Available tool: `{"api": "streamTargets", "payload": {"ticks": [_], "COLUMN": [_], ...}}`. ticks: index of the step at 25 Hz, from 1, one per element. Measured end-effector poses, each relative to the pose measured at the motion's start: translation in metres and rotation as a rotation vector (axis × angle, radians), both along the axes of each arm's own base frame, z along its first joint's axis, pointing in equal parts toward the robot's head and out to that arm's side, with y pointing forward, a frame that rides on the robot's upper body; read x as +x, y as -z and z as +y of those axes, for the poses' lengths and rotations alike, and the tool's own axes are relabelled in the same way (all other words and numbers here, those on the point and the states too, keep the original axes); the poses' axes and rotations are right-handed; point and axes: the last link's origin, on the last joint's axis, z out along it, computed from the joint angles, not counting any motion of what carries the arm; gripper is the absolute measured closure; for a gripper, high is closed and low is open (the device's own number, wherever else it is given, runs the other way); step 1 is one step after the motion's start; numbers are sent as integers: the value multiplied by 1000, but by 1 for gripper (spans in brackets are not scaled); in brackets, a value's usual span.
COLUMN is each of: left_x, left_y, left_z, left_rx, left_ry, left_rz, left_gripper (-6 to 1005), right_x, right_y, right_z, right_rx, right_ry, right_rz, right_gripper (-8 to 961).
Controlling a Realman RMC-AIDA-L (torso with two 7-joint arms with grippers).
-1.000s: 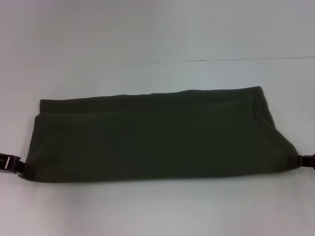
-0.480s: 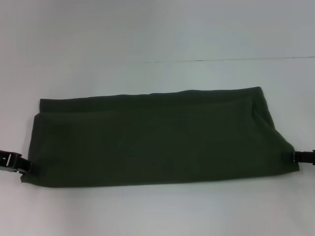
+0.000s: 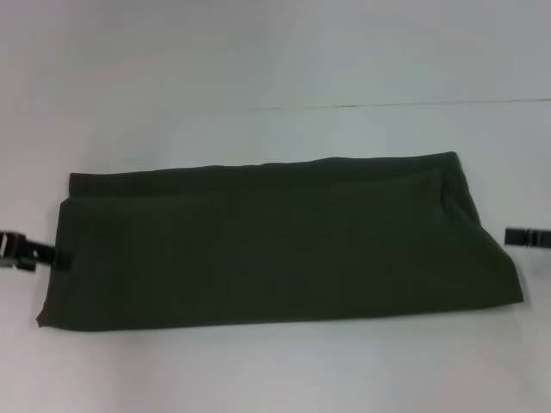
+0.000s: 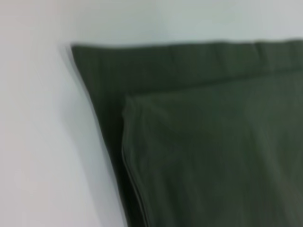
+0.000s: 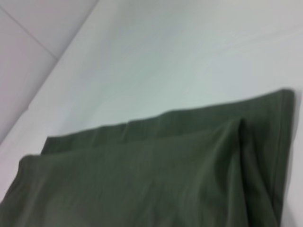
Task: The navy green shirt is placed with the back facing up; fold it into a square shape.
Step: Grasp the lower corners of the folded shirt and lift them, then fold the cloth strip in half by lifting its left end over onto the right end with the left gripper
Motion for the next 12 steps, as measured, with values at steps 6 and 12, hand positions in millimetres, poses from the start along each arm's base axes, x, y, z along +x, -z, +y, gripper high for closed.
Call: {"api": "streamTargets", "payload": {"ticks": [6, 12], "left_x": [13, 36], "left_y": [-18, -24], "left_z": [17, 32], "left_rx": [117, 234], "left_ry": [51, 198], "left_rz": [-70, -193], "left_gripper": [325, 140], "right_x": [-9, -25], "right_y": [-25, -43], "right_z": [13, 32], "right_rx": [98, 246], "right_ry": [-27, -106], "right_rz": [16, 47], "right_gripper": [77, 77]}}
